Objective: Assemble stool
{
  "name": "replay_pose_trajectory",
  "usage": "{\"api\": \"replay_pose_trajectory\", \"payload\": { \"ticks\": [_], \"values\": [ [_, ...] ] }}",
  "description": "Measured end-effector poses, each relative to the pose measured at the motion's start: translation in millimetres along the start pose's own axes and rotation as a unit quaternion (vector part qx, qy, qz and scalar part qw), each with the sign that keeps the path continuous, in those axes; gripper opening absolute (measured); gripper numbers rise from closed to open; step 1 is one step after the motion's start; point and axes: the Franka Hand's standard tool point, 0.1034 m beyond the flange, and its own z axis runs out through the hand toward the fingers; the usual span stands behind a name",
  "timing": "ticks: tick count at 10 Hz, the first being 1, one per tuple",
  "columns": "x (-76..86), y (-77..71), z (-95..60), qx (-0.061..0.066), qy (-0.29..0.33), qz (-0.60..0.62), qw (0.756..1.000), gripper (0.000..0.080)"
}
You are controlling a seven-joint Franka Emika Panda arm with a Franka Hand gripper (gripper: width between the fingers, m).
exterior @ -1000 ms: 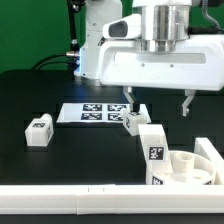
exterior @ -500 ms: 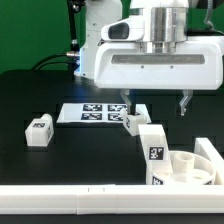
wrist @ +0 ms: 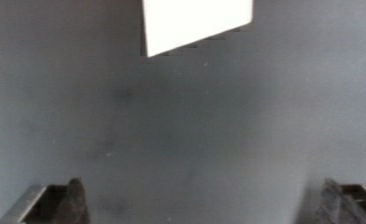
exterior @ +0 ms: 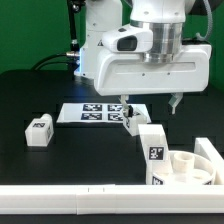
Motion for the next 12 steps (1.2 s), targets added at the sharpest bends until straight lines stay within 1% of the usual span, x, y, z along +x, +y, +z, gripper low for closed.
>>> {"api": "replay_pose_trajectory", "payload": {
  "ticks": [1,2,3,4,5,6,7,8,9,10,11,12],
  "values": [
    [-1.4,-0.2,1.0,0.001,-0.005,0.006,1.0,0.0649],
    [-21.3,-4.1,8.5,0.012,-0.065,0.035,0.997,0.0649],
    [-34.1,-6.3,12.3,0.023,-0.133,0.05,0.99,0.0649],
    [-39.2,-6.7,14.4,0.025,-0.19,0.047,0.98,0.0649],
    [-40.3,-8.1,15.9,0.019,-0.218,0.047,0.975,0.0649],
    [-44.4,-7.8,15.7,0.023,-0.257,0.049,0.965,0.0649],
    [-43.4,-5.9,16.8,0.024,-0.285,0.053,0.957,0.0649],
    [-44.0,-5.3,20.2,0.024,-0.302,0.047,0.952,0.0649],
    [-53.9,-4.4,27.4,0.027,-0.345,0.023,0.938,0.0649],
    [-53.8,-0.1,33.9,0.03,-0.373,0.011,0.927,0.0649],
    [-51.1,3.7,36.1,0.024,-0.375,0.003,0.927,0.0649],
    [-61.0,3.2,31.7,0.024,-0.416,0.015,0.909,0.0649]
  ]
}}
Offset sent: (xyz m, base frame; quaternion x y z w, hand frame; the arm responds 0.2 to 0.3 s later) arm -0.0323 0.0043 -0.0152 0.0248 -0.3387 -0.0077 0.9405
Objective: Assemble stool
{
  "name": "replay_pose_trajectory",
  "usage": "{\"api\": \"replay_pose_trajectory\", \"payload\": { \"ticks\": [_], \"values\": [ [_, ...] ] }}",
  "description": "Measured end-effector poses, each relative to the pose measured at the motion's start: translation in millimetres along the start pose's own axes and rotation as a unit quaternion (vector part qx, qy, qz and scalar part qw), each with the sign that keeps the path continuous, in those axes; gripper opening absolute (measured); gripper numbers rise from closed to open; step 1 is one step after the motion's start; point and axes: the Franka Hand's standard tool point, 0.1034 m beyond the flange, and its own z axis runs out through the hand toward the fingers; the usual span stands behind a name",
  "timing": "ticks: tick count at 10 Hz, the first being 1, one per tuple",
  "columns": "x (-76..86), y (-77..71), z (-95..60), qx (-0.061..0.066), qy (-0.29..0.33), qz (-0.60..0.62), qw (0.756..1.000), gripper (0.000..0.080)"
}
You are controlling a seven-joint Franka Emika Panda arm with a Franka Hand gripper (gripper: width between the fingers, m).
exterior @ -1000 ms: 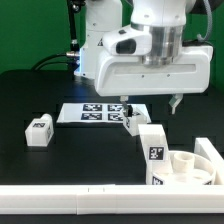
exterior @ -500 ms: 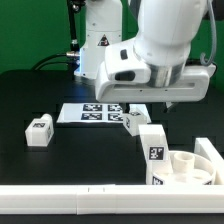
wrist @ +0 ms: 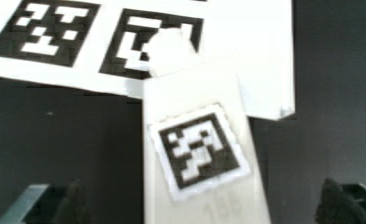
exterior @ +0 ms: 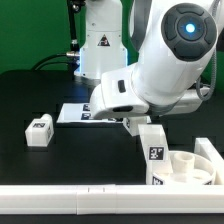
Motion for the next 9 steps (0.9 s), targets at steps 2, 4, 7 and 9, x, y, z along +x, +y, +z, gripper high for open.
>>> {"api": "replay_pose_trajectory", "payload": {
  "ticks": [2,4,7,9],
  "values": [
    [5.0,2.2,-0.4,-0.001,-0.005,0.009,1.0,0.0649],
    [3.9,3.5,4.0,-0.001,-0.045,0.04,0.998,0.0649],
    [8.9,8.3,0.6,-0.004,-0.04,0.045,0.998,0.0649],
    [13.3,10.2,5.0,-0.004,-0.03,0.047,0.998,0.0649]
  ]
}}
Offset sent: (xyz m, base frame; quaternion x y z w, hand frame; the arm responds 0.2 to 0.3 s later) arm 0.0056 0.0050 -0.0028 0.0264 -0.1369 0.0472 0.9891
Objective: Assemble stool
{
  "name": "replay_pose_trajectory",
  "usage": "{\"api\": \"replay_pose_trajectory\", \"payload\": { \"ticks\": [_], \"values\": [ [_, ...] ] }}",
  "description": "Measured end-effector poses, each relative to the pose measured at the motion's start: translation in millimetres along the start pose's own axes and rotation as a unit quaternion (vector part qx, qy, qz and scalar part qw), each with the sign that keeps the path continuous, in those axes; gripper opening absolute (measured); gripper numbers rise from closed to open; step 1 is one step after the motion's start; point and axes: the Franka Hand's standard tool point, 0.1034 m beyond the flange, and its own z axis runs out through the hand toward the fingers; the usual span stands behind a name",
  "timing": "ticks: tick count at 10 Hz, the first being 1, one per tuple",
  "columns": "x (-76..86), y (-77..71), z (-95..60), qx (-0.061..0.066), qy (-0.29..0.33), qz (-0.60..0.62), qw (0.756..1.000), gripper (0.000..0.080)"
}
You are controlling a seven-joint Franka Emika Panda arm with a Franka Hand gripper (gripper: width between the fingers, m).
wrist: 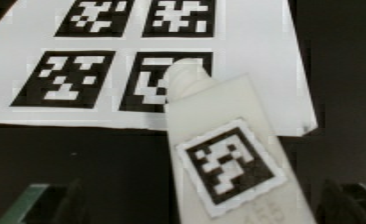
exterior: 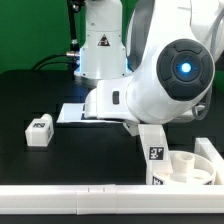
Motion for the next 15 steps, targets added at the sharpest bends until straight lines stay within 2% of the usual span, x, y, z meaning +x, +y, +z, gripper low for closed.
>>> {"api": "replay_pose_trajectory", "payload": {
  "ticks": [3,5,6,7,8,9,10,11,12,13,14,15],
  "values": [
    [2.2,-1.6,7.0,0.0,0.003,0.007,1.0,0.0649],
    [2.4,-0.1,7.3,0.002,0.003,0.008,1.0,0.0386],
    [2.3,0.5,7.2,0.002,0.002,0.009,1.0,0.0386],
    [2.3,1.2,7.3,0.003,0.002,0.009,1.0,0.0323],
    [2.3,1.8,6.8,0.004,0.003,0.009,1.0,0.0323],
    [-2.7,3.2,-4.8,0.007,0.01,0.008,1.0,0.0323],
    [-18.6,4.0,-30.5,0.015,0.016,0.007,1.0,0.0323],
    [-27.1,4.2,-61.8,0.021,0.052,-0.001,0.998,0.0323],
    [-32.3,8.1,-82.7,0.014,0.118,-0.035,0.992,0.0323],
    [-39.0,12.7,-76.9,0.01,0.151,-0.041,0.988,0.0323],
    [-37.3,12.8,-71.7,0.013,0.163,-0.031,0.986,0.0324],
    [-28.9,13.4,-80.4,0.012,0.21,-0.032,0.977,0.0324]
  ]
}}
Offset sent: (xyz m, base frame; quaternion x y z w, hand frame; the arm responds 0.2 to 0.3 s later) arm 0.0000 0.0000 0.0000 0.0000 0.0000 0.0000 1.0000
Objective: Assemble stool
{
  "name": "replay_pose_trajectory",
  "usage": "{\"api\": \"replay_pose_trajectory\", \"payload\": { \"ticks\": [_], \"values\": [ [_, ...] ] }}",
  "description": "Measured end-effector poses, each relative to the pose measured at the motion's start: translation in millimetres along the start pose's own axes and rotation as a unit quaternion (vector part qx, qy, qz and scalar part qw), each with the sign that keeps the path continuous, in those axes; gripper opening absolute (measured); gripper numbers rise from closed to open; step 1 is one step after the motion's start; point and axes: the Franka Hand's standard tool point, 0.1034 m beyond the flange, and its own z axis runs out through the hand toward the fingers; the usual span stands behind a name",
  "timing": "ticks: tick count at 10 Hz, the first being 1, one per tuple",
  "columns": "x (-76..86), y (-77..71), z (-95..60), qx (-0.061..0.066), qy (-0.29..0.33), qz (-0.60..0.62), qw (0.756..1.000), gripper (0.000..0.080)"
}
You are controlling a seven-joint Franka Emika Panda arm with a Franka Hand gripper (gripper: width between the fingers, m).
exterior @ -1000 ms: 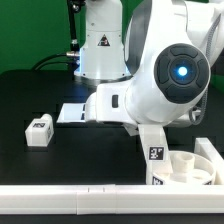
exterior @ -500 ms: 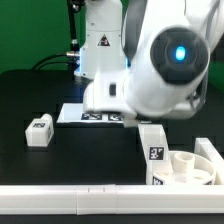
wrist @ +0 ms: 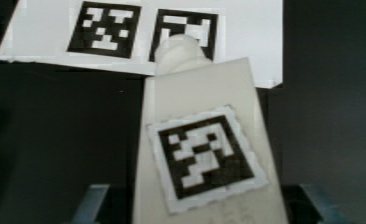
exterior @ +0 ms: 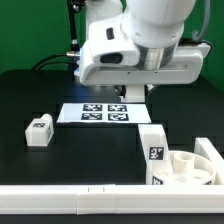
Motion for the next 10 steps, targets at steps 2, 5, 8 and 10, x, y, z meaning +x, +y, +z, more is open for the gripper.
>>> {"api": "replay_pose_trajectory", "payload": {
  "ticks": [2,5,8,10],
  "values": [
    [18.0,-31.0,-33.5,0.042,0.082,0.042,0.995,0.0324],
    [41.0,-46.6,-72.1,0.079,0.217,0.079,0.97,0.0324],
    [51.9,-44.9,-76.7,0.07,0.309,0.086,0.945,0.0324],
    [80.8,-37.6,-113.1,0.084,0.367,0.099,0.921,0.0324]
  ]
}}
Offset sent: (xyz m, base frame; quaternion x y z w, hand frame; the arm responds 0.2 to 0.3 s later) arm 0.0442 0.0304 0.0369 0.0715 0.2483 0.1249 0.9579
